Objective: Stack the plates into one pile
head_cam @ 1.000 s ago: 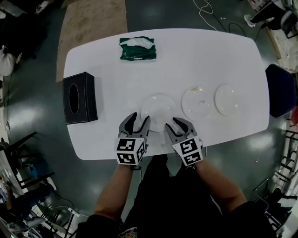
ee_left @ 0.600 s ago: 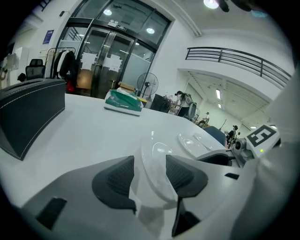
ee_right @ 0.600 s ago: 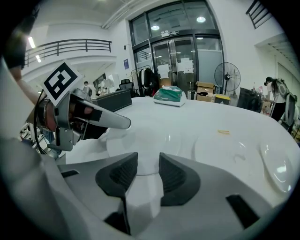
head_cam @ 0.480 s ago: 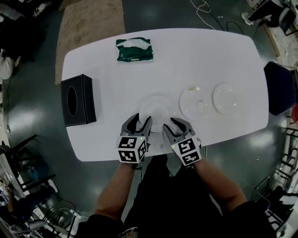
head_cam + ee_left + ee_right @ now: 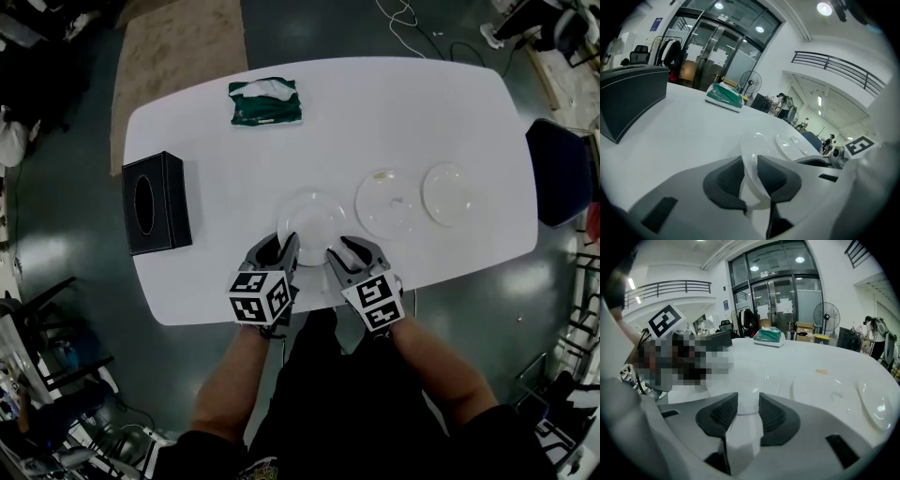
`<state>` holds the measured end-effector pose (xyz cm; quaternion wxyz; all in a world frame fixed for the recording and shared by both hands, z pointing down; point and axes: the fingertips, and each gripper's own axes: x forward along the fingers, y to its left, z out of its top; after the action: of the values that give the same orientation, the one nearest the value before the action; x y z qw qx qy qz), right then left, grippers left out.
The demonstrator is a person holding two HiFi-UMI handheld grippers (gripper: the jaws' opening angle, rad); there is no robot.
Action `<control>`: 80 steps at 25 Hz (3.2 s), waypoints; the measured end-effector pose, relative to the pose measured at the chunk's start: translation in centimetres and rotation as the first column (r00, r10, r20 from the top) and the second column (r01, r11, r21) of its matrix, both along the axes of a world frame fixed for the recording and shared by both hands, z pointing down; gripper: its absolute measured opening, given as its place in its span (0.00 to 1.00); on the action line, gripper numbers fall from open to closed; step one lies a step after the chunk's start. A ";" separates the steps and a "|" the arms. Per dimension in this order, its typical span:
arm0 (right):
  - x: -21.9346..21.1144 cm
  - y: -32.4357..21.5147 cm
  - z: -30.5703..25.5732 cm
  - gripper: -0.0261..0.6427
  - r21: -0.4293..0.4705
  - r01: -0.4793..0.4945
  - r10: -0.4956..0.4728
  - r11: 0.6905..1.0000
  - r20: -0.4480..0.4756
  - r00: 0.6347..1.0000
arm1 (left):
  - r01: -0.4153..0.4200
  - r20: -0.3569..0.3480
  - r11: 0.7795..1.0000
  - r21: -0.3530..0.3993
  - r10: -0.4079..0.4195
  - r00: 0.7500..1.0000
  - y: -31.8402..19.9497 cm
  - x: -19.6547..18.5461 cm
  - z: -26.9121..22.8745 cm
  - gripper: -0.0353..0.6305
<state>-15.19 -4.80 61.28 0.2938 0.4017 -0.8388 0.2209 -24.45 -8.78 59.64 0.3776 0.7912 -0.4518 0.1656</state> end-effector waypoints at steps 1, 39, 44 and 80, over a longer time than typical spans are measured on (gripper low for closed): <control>0.1 0.1 -0.3 0.27 0.007 -0.005 0.005 1.000 0.004 1.000 | 0.009 -0.017 1.000 -0.005 -0.009 1.000 0.0 0.0 -0.2 0.20; 17.5 1.0 -10.5 0.26 0.223 -0.350 0.354 0.910 0.023 0.935 | -0.091 -0.264 0.995 0.043 0.099 0.959 -0.9 12.1 -7.9 0.10; 20.6 1.3 -10.6 0.25 0.219 -0.354 0.356 0.909 0.034 0.934 | -0.067 -0.254 0.998 0.017 0.069 0.965 -0.9 14.4 -7.3 0.10; 27.2 -1.6 -8.0 0.23 0.141 -0.320 0.314 0.937 0.062 0.947 | 0.006 0.136 0.998 -0.062 0.003 0.991 -4.0 18.0 -0.6 0.23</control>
<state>12.04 -6.36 53.31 0.2071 0.5482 -0.7827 0.2097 -6.47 -12.79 59.05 0.3704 0.7654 -0.4718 0.2329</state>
